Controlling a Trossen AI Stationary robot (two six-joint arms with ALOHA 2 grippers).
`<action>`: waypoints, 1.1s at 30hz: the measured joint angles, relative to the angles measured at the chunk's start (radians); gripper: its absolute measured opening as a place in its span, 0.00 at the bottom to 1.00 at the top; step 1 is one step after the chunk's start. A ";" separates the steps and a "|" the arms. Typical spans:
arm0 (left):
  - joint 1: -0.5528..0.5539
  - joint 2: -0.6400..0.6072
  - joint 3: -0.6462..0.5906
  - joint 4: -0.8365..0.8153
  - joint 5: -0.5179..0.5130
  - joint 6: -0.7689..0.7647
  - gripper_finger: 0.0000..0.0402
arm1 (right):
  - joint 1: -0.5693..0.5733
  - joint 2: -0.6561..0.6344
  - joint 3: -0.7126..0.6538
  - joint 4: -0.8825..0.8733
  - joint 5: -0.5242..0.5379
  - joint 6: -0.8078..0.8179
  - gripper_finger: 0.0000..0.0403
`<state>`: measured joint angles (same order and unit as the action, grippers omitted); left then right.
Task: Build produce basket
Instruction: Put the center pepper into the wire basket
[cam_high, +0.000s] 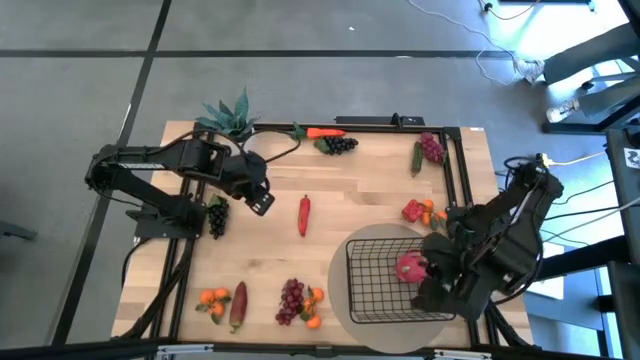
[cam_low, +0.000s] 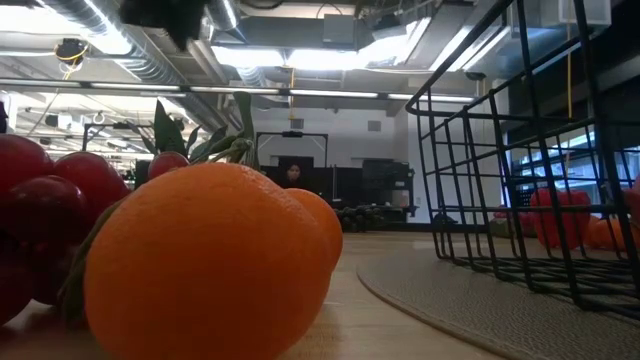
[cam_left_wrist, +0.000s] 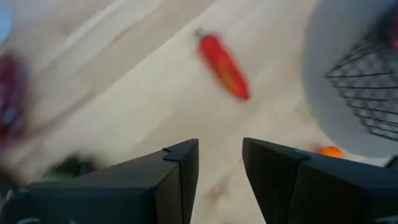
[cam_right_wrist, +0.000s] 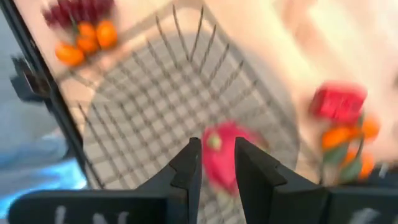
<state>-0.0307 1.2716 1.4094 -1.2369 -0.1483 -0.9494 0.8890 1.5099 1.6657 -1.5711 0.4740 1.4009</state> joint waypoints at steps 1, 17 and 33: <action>-0.009 0.000 0.000 -0.033 -0.003 -0.032 0.28 | -0.002 -0.012 0.000 0.000 0.046 -0.025 0.20; -0.180 0.000 -0.014 -0.193 0.013 -0.435 0.28 | -0.023 -0.133 0.000 0.000 0.440 -0.317 0.20; -0.428 0.001 -0.226 -0.064 0.203 -0.637 0.28 | -0.023 -0.135 0.000 0.010 0.451 -0.332 0.20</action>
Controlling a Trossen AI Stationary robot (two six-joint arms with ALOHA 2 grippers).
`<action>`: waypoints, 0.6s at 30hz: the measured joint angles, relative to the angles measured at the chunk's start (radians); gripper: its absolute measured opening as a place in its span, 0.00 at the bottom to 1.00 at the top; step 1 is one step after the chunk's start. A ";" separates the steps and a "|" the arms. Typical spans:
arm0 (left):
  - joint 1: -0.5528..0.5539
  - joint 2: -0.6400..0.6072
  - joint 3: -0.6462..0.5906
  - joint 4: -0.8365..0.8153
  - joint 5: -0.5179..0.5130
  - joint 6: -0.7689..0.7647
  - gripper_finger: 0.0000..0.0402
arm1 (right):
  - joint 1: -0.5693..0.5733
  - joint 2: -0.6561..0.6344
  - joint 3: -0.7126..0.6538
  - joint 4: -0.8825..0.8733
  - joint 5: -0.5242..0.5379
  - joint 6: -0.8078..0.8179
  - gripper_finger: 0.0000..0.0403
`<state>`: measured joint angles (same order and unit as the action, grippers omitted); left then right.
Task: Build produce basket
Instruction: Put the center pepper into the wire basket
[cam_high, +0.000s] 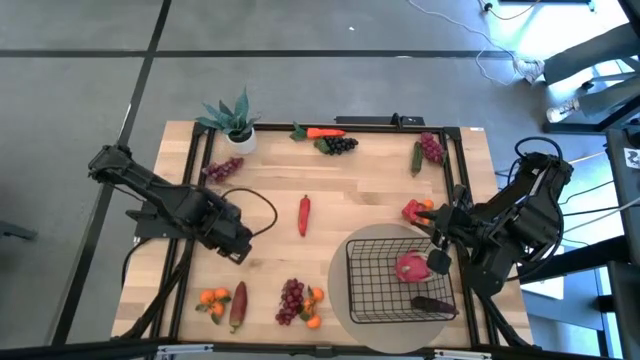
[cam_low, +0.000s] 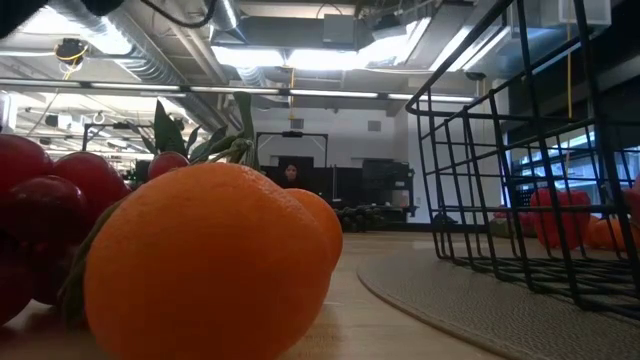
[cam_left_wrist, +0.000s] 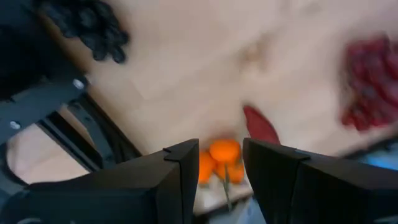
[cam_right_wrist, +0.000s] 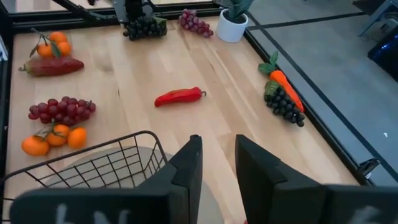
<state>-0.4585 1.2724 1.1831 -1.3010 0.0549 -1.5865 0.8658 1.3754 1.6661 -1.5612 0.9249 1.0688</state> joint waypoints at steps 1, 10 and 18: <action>0.001 0.000 -0.013 0.001 -0.031 -0.009 0.28 | 0.000 0.000 0.000 0.003 0.001 0.002 0.20; 0.172 0.000 -0.137 0.204 -0.195 0.138 0.28 | 0.000 0.000 0.000 0.025 0.077 0.082 0.20; 0.356 0.008 -0.288 0.755 -0.175 0.350 0.28 | 0.000 0.000 0.000 0.025 0.077 0.131 0.20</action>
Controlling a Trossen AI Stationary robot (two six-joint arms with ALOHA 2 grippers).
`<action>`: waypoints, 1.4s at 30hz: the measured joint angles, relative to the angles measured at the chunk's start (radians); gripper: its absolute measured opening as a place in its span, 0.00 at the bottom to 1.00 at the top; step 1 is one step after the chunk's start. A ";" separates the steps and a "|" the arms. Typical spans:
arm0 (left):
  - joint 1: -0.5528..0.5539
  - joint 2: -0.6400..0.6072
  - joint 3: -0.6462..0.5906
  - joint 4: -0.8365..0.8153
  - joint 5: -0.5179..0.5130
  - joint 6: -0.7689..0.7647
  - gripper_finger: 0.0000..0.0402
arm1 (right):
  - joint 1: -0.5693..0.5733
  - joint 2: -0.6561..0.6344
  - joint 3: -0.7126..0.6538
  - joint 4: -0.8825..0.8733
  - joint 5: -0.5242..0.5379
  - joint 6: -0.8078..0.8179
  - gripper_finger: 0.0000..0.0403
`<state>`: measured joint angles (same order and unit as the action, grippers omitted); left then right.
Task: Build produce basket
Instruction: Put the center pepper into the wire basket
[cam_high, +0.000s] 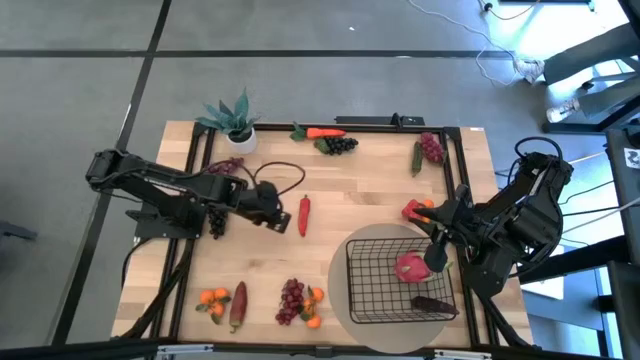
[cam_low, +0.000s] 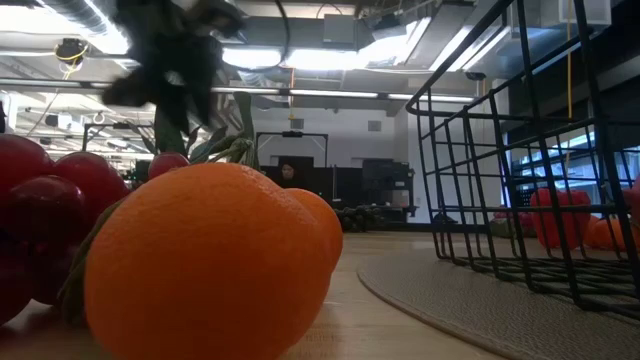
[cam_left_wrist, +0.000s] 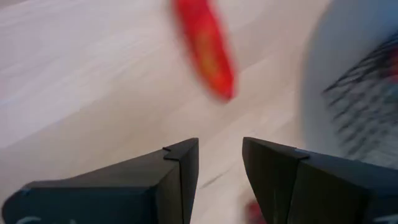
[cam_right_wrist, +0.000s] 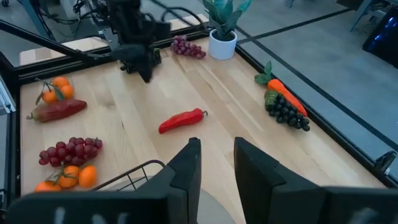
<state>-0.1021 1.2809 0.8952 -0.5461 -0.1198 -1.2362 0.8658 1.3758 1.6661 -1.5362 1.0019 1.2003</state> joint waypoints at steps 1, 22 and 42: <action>0.016 0.003 -0.016 0.052 0.007 0.014 0.28 | 0.000 0.000 0.000 0.000 0.000 0.000 0.20; 0.109 0.218 -0.071 0.414 0.066 0.093 0.28 | -0.106 0.001 0.000 0.000 -0.009 -0.107 0.20; -0.070 0.272 -0.071 0.460 -0.108 0.080 0.28 | -0.193 0.002 0.000 0.004 -0.115 -0.215 0.20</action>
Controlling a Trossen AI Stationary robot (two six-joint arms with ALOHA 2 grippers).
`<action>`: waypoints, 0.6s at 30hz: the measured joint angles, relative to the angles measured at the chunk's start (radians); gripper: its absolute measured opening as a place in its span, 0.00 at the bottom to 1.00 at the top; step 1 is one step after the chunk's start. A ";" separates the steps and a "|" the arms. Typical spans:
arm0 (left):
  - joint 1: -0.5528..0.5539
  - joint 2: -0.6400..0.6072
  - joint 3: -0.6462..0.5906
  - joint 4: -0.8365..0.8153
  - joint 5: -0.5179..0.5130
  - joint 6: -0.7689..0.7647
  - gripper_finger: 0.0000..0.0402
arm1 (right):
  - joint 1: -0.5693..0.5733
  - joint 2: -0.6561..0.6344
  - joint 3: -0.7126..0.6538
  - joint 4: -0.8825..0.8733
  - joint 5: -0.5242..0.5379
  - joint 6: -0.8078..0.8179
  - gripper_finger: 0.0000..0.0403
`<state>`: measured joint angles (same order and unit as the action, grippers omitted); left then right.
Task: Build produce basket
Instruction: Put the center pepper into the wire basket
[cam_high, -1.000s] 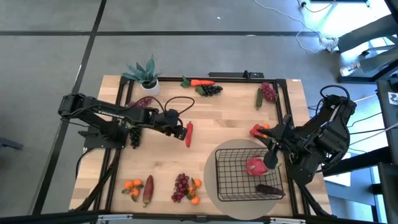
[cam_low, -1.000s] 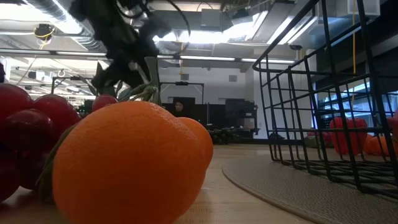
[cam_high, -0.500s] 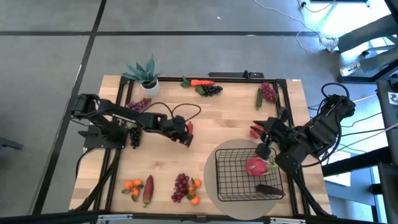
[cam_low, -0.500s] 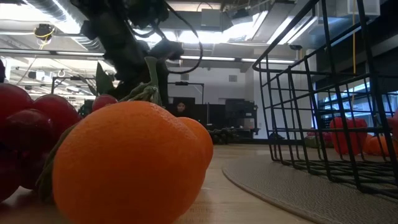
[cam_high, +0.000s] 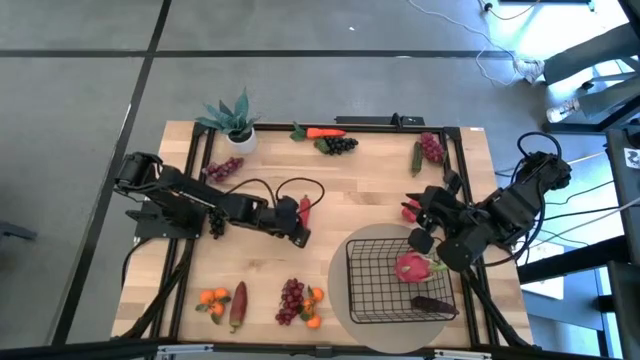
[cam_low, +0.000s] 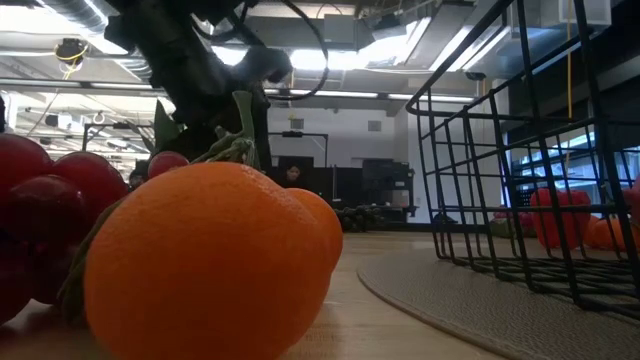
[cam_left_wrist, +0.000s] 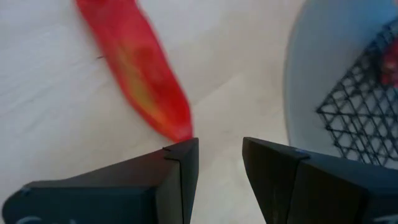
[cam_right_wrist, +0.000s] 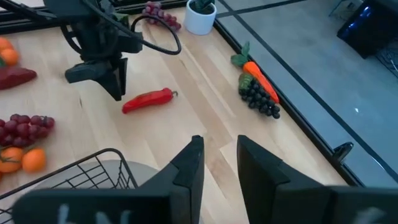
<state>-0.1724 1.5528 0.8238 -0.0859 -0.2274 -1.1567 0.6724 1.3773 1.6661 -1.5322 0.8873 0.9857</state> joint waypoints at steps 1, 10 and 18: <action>-0.003 0.000 0.000 0.011 0.000 0.021 0.28 | 0.000 0.000 0.000 0.000 0.000 0.000 0.20; -0.008 0.000 0.000 0.173 0.022 0.195 0.28 | 0.000 0.000 0.000 0.001 0.000 0.002 0.20; -0.004 0.024 0.001 0.162 0.008 0.224 0.28 | 0.000 0.000 0.000 0.005 -0.002 0.005 0.20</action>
<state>-0.1761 1.5769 0.8249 0.0756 -0.2195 -0.9329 0.6724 1.3773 1.6661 -1.5268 0.8856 0.9905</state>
